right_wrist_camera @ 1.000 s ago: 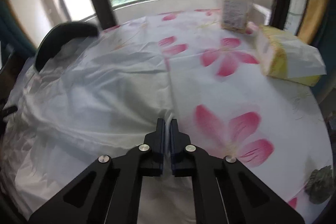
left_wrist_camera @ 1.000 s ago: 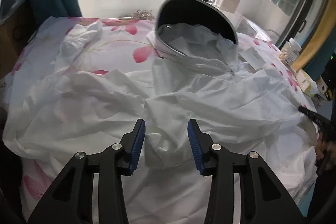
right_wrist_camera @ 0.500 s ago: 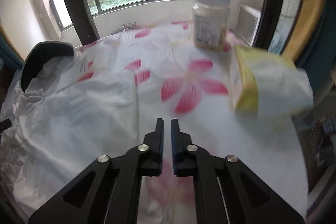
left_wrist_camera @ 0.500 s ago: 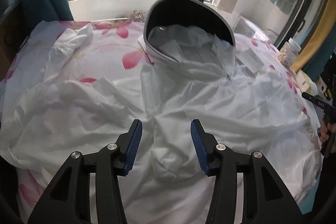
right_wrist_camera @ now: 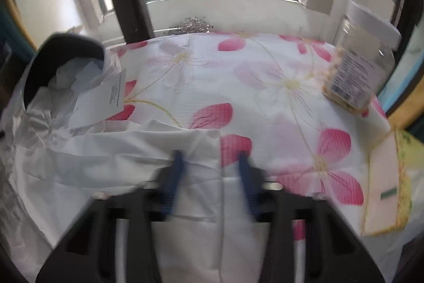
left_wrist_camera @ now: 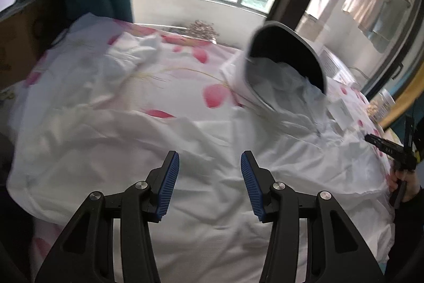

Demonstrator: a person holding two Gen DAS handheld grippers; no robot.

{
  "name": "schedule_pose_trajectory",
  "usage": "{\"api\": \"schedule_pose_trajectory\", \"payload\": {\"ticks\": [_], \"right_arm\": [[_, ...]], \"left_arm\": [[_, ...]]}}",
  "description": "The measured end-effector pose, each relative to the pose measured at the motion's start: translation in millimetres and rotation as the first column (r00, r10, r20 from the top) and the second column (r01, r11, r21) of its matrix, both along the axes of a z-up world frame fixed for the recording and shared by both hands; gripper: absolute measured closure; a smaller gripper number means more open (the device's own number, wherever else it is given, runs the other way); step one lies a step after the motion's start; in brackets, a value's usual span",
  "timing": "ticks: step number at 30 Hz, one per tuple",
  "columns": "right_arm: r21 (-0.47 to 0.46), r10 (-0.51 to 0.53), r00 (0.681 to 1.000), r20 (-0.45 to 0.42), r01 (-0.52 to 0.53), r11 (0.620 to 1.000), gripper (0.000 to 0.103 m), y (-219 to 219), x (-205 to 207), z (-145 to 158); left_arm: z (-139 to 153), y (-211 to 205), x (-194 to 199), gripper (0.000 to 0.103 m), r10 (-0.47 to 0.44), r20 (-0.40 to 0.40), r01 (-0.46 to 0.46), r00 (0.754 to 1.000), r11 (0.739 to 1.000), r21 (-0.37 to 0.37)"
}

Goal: Fold large clothes

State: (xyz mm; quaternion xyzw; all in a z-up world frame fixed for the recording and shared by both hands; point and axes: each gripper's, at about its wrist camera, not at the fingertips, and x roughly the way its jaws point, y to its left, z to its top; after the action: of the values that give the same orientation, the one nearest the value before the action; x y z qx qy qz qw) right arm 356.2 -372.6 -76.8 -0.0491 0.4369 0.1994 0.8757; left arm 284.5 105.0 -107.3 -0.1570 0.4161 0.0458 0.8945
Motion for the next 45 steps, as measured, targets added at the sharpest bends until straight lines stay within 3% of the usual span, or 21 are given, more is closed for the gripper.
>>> {"api": "schedule_pose_trajectory", "payload": {"ticks": [1,6,14,17,19,20,24,32,33,35,39,45], "right_arm": [[-0.014,0.003,1.000,0.005,-0.003,1.000,0.101,2.2,0.4,0.1],[-0.052,-0.062,0.996,0.060,0.065,0.997,0.102,-7.1,1.9,5.3],[-0.031,-0.106,0.994,0.034,0.107,0.994,0.101,-14.6,7.3,9.3],[-0.048,-0.130,0.989,0.066,0.133,0.990,0.091,-16.9,3.2,17.1],[-0.038,-0.147,0.986,0.077,0.151,0.988,0.056,-21.0,0.5,24.2],[-0.033,-0.159,0.984,0.082,0.163,0.986,0.050,-23.8,-0.9,28.1],[-0.013,-0.198,0.977,0.082,0.199,0.980,0.049,-34.5,-7.3,38.7],[0.010,-0.250,0.965,0.083,0.250,0.968,0.049,-47.6,-27.2,54.1],[0.011,-0.253,0.964,0.084,0.253,0.967,0.049,-48.1,-29.1,55.1],[0.020,-0.254,0.964,0.082,0.253,0.967,0.049,-49.0,-33.5,56.4],[0.031,-0.248,0.966,0.078,0.246,0.969,0.049,-47.3,-39.1,56.5],[0.058,-0.230,0.970,0.083,0.226,0.973,0.049,-42.8,-48.5,63.3]], "left_arm": [[0.4,4.9,-1.0,0.052,0.007,0.001,-0.007,1.000,1.000,0.002],[6.5,33.3,0.0,0.052,0.036,-0.007,-0.035,0.999,0.998,0.057],[8.1,70.5,26.9,0.052,0.050,-0.036,-0.045,0.998,0.992,0.122],[8.2,81.9,41.0,0.052,0.060,-0.042,-0.053,0.997,0.987,0.148],[6.3,88.6,52.2,0.052,0.072,-0.051,-0.063,0.996,0.984,0.170],[5.0,91.8,57.4,0.052,0.072,-0.054,-0.061,0.996,0.983,0.172],[-0.4,107.6,78.2,0.052,0.073,-0.049,-0.064,0.996,0.984,0.166],[-20.7,137.6,100.4,0.052,0.084,-0.063,-0.079,0.995,0.994,0.081],[-21.3,138.9,99.9,0.054,0.080,-0.056,-0.075,0.995,0.995,0.072],[-21.6,141.1,98.5,0.096,0.065,-0.051,-0.062,0.997,0.996,0.056],[-9.4,143.7,87.7,0.099,0.081,0.000,-0.081,0.997,0.996,0.047],[37.5,140.6,59.1,0.100,0.099,0.115,-0.108,0.988,0.992,0.070]]}}
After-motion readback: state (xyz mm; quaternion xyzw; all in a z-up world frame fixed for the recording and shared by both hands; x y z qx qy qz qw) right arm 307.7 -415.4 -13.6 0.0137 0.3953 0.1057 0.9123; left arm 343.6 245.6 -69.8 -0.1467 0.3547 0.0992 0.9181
